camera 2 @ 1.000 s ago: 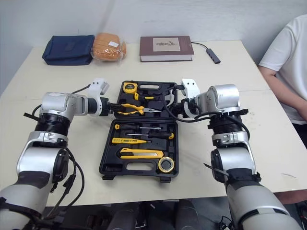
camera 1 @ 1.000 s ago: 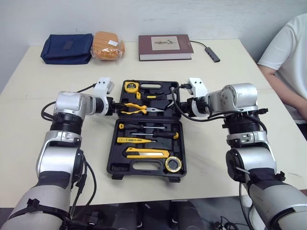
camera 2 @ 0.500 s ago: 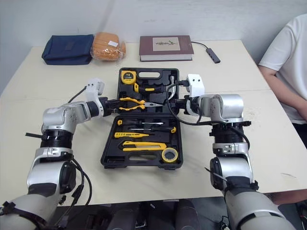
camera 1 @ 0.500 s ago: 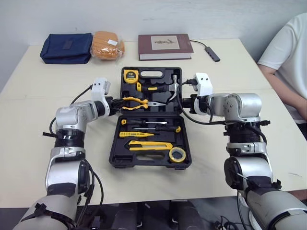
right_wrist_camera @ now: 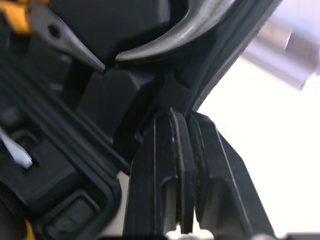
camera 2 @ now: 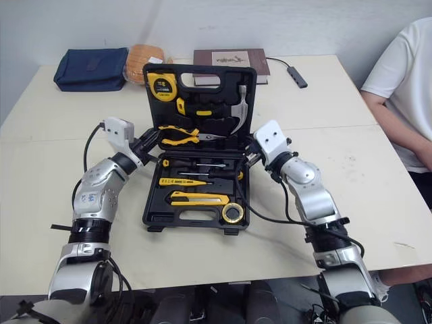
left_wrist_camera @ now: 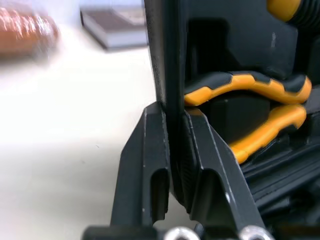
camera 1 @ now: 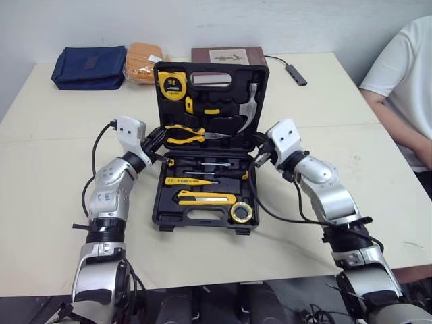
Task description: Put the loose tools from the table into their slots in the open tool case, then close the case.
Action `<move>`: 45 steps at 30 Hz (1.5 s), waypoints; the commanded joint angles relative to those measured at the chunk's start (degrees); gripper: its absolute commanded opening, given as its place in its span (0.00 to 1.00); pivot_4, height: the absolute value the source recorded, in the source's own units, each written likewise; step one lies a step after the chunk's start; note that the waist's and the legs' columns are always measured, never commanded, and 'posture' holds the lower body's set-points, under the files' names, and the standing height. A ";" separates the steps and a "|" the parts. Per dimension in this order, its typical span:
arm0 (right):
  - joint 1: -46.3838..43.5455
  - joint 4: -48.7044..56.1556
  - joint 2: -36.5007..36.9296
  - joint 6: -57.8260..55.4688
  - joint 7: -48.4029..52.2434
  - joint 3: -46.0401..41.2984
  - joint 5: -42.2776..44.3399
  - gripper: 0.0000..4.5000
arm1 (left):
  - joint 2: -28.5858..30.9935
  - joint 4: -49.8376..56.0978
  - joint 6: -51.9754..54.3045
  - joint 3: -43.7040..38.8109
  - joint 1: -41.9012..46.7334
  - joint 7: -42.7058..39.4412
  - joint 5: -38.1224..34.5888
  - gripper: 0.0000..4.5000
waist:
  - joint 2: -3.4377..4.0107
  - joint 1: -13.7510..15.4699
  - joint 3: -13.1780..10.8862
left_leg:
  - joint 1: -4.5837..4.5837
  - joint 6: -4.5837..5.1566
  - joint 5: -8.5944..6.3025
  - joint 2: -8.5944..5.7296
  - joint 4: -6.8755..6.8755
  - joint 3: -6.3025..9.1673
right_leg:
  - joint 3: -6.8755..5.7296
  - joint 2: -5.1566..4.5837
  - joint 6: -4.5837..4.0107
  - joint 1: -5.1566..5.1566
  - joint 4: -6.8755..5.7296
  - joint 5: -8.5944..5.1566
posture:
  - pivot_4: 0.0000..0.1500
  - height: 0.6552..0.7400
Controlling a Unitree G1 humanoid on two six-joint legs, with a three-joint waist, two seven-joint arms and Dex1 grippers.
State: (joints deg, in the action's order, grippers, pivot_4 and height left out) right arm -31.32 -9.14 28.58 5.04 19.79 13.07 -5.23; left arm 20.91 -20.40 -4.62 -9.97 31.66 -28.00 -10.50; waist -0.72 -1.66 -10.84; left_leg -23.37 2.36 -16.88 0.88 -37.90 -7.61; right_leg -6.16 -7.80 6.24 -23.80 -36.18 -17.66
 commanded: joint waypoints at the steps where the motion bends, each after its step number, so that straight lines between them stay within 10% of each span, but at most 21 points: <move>1: 3.74 -6.01 7.60 14.85 -8.17 -1.32 -12.20 0.00 | 5.52 5.12 -10.08 -3.51 -2.99 1.18 3.12 0.02 | 0.00 0.00 0.00 | 0.00 0.00 0.00 0.00 0.02 -0.02 | -0.01 0.00 0.00 0.01 0.05 0.00 | 1.00 1.00; 14: 9.13 -14.83 11.76 32.44 -19.85 3.05 -25.69 0.00 | 9.31 7.57 -16.25 -1.74 -12.83 1.07 5.01 0.02 | -0.02 -0.08 0.01 | 0.24 0.02 0.00 0.12 -0.10 0.02 | -0.02 0.02 0.03 0.30 -0.01 0.04 | 1.00 1.00; 18: 12.09 -12.94 12.30 38.70 -17.66 2.47 -20.75 0.00 | 10.11 10.25 -15.93 -0.11 -16.93 -4.98 1.15 0.37 | -0.03 0.11 0.03 | 0.31 0.03 0.00 0.13 -0.10 0.05 | -0.01 -0.01 0.03 0.40 0.01 0.04 | 1.00 1.00; 24: 24.55 -1.93 18.73 34.85 -8.69 -4.44 -9.68 0.60 | 15.49 16.94 0.71 -11.40 -30.83 -5.62 -8.07 0.99 | -0.04 0.10 0.03 | 0.49 0.11 -0.10 0.09 -0.21 0.69 | -0.19 -0.53 0.01 1.18 0.33 0.03 | 1.00 1.00; 28: 36.30 3.79 20.77 28.09 -2.25 -12.62 4.14 0.97 | 18.70 16.34 12.68 -17.71 -35.42 -7.90 -15.44 1.00 | -0.07 0.28 0.01 | 1.07 0.06 -0.35 0.12 -0.07 0.72 | -0.21 -0.53 -0.09 1.64 0.58 -0.07 | 1.00 1.00; 42: 52.97 23.91 22.09 7.42 20.64 -23.46 29.93 0.97 | 17.72 12.09 15.92 -5.60 -12.56 -13.92 -13.23 1.00 | -0.07 2.32 0.01 | 1.27 -0.15 -0.52 0.09 -0.12 0.97 | -0.47 -0.54 -0.14 2.01 0.64 -0.06 | 1.00 1.00; 45: 54.27 27.63 22.43 3.20 24.95 -22.28 31.65 0.77 | 16.22 4.27 14.16 -1.90 -4.81 -18.00 -12.01 0.81 | -0.08 2.60 0.01 | 1.30 -0.10 -0.49 0.10 -0.13 0.94 | -0.46 -0.52 -0.14 2.01 0.62 -0.06 | 1.00 1.00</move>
State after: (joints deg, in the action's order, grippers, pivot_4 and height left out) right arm 23.07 15.47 50.43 9.46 42.69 -8.90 24.70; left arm 37.01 -14.51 11.04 -12.60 25.37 -44.18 -23.24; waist -0.80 0.94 -10.83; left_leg -22.08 2.24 -17.39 0.97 -38.05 -6.67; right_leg -6.64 -8.31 6.10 -21.80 -35.55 -17.72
